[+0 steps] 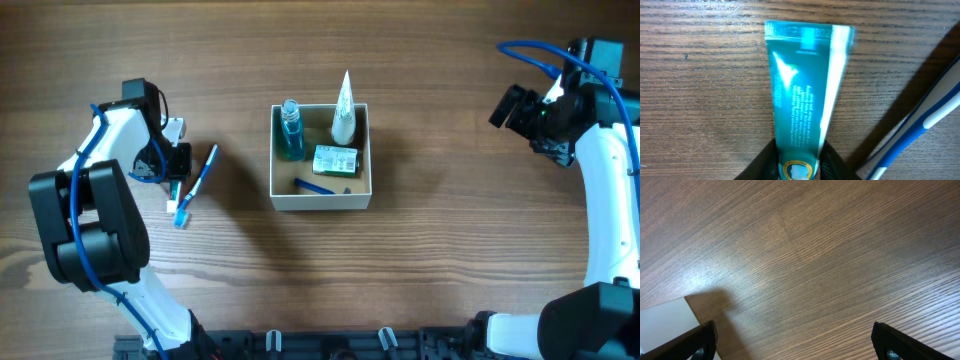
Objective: Pack container
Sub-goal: 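Grasp the green toothpaste tube with the left gripper, then place the toothpaste tube into the box and release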
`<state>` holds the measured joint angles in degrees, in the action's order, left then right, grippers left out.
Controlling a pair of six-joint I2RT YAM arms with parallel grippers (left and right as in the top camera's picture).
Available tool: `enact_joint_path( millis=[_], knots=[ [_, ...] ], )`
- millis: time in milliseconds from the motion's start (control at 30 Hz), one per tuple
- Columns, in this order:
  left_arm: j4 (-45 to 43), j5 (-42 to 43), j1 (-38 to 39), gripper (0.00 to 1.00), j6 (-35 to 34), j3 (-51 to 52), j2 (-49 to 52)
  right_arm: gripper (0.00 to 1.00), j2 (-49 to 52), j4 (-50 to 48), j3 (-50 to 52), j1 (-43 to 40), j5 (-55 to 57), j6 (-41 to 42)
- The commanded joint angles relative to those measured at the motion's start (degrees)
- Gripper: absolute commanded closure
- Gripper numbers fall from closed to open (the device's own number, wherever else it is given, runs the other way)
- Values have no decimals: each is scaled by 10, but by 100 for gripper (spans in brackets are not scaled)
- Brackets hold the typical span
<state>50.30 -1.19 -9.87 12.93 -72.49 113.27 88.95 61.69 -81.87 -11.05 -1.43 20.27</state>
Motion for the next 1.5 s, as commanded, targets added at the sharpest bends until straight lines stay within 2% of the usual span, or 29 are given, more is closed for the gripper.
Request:
enact_joint_path(
  millis=[0,100,233,400,500,667,800,900,1067,1167,1267,1467],
  knots=[
    [0,-1,-4,81,-1,3,18,0,3,-2,1,0,-3,-7],
    [0,-1,-4,85,-1,3,18,0,3,-2,1,0,-3,-7],
    [0,-2,-4,95,-1,3,17,0,3,-2,1,0,-3,-7],
    [17,-2,-3,96,-1,-17,-7,0,3,-2,1,0,-3,-7],
    [51,-1,2,96,-24,-55,-49,0,3,-2,1,0,-3,-7],
    [92,13,59,96,-28,-95,-193,0,3,-2,1,0,-3,-7],
    [88,95,159,96,91,-95,-306,0,3,-2,1,0,-3,-7],
    [78,103,251,96,145,-95,-342,0,3,-2,1,0,-3,-7],
    [74,118,372,96,220,-95,-316,0,3,-2,1,0,-3,-7],
    [63,118,410,96,229,-95,-273,0,3,-2,1,0,-3,-8],
    [61,121,426,96,228,-95,-223,0,3,-2,1,0,-3,-8],
    [56,120,429,81,229,-95,-152,0,3,-2,1,0,-3,-8]
  ],
)
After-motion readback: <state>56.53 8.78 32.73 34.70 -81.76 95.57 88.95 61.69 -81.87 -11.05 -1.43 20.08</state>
